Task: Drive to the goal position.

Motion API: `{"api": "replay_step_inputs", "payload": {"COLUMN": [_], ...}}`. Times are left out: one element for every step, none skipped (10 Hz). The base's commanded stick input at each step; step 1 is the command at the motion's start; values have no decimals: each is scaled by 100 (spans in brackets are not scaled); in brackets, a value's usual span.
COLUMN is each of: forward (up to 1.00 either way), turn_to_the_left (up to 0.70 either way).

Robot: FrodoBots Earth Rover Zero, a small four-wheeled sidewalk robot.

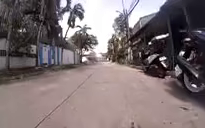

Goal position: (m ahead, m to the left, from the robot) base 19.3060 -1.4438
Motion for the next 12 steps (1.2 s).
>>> {"api": "replay_step_inputs", "payload": {"forward": [70,70,70,70,70,70,70,70,70,70,70,70], "turn_to_the_left": [0,0,0,0,0,0,0,0,0,0,0,0]}}
